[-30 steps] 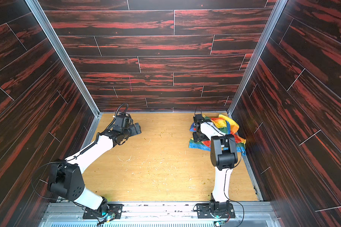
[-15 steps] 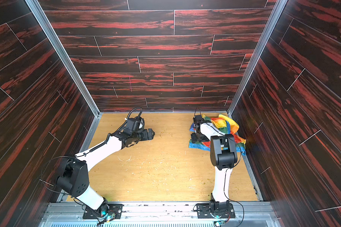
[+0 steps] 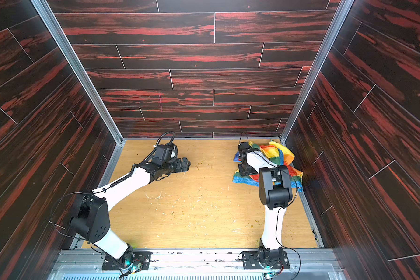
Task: Unzip the jacket
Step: Move the jacket to the center of the board.
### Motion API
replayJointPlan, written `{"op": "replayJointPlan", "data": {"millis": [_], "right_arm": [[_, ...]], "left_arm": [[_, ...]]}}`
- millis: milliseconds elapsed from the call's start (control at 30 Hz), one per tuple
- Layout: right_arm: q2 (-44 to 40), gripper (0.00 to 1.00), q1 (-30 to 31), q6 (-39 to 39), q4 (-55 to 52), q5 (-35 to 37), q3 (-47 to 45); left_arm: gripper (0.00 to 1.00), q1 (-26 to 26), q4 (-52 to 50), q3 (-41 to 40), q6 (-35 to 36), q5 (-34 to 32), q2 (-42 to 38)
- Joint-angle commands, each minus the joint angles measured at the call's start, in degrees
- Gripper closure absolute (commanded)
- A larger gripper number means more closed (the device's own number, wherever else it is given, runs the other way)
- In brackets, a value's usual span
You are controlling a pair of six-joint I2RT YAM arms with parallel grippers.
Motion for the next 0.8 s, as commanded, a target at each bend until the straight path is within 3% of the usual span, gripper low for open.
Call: {"op": "replayJointPlan", "data": {"millis": [0, 133, 267, 333, 500, 767], "right_arm": [[2.98, 0.60, 0.07, 0.45, -0.20, 0.05, 0.28], [2.52, 0.75, 0.07, 0.60, 0.03, -0.59, 0.36], [0.16, 0.95, 0.71, 0.37, 1.63, -5.53, -0.31], [-1.74, 0.99, 1.96, 0.12, 3.12, -7.93, -1.05], [-5.80, 1.00, 7.90, -0.30, 5.63, -14.96, -3.04], [-8.74, 1.00, 24.71, 1.92, 6.88, -22.66, -2.18]], "left_arm": [[0.04, -0.03, -0.45, 1.50, -0.11, -1.42, -0.32], [0.09, 0.00, -1.85, 1.38, -0.38, -6.04, -1.41], [0.18, 0.01, -2.92, 0.00, -1.64, -12.58, -3.80], [0.23, 0.09, -4.14, -1.10, -3.55, -17.57, -5.79], [0.29, 2.07, -4.32, -6.74, -7.02, -27.42, -12.96], [0.29, 11.88, -7.03, -11.27, -10.11, -28.40, -22.35]]}}
